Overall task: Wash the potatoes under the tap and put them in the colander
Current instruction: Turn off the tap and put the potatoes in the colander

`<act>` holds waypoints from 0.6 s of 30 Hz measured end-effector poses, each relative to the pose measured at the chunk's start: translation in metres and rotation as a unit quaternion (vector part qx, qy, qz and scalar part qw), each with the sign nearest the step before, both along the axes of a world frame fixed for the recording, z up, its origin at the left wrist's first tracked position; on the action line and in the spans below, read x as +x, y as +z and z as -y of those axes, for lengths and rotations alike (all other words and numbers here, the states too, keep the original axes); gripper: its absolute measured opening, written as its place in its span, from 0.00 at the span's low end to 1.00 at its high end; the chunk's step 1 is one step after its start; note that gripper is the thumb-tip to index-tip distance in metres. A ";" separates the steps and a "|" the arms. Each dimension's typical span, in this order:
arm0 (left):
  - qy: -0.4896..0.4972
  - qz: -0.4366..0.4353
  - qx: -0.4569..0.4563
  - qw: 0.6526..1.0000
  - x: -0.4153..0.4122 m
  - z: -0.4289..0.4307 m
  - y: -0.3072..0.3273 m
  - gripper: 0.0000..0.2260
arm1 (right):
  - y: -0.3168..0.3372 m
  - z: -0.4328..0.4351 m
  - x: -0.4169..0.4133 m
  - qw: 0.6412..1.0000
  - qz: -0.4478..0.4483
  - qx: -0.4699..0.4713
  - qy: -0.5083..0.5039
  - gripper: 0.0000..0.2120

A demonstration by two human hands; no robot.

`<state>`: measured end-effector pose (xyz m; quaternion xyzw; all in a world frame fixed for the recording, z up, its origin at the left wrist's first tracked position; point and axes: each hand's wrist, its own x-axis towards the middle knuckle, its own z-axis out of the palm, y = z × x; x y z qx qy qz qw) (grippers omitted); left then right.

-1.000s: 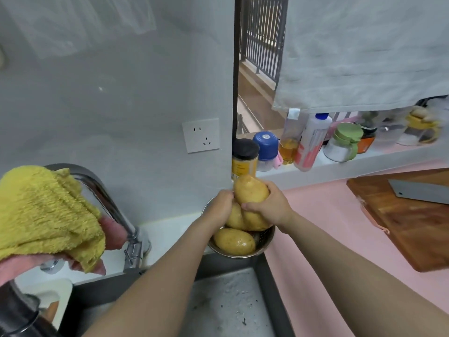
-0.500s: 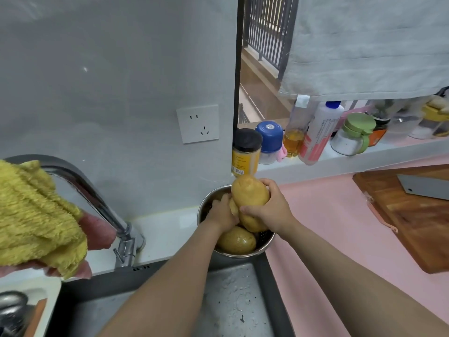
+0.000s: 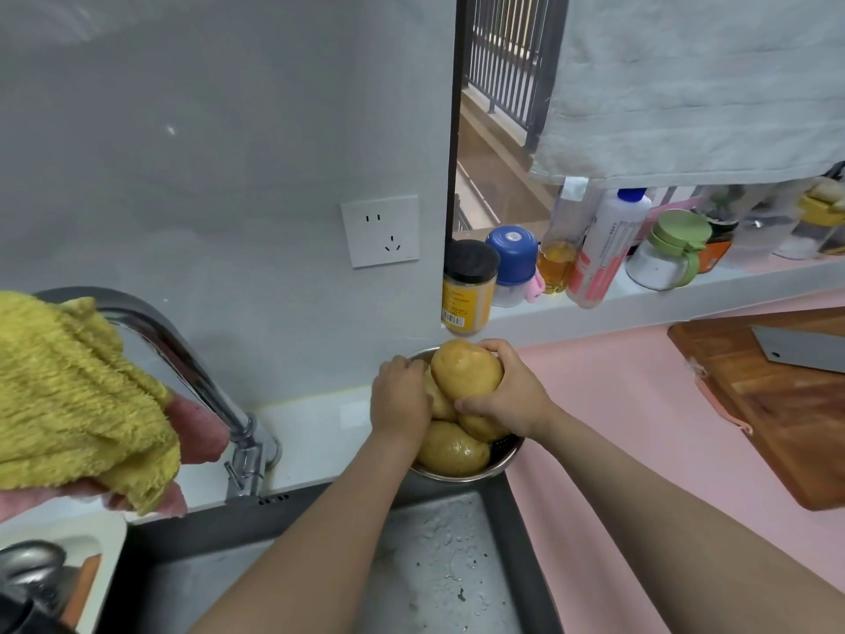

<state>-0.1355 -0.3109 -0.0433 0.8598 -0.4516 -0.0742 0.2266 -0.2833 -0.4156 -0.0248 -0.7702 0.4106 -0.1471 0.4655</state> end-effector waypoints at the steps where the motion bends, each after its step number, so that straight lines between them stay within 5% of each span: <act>1: -0.004 -0.002 -0.007 1.000 0.005 -0.006 0.001 0.17 | 0.002 0.002 0.000 1.000 -0.011 0.000 0.009 0.42; 5: 0.005 -0.018 0.031 0.999 0.010 -0.028 0.011 0.22 | 0.016 0.010 0.005 0.993 -0.083 -0.022 0.077 0.43; 9: 0.018 -0.207 0.021 0.978 0.004 -0.040 0.007 0.29 | 0.028 0.014 0.013 0.977 -0.137 -0.083 0.143 0.44; 14: 0.004 -0.230 -0.005 0.973 -0.001 -0.043 0.002 0.31 | 0.031 0.007 0.020 0.943 -0.211 -0.116 0.229 0.47; 18: 0.003 -0.166 -0.081 0.983 -0.009 -0.042 0.013 0.31 | 0.027 0.003 0.022 0.939 -0.241 -0.132 0.207 0.54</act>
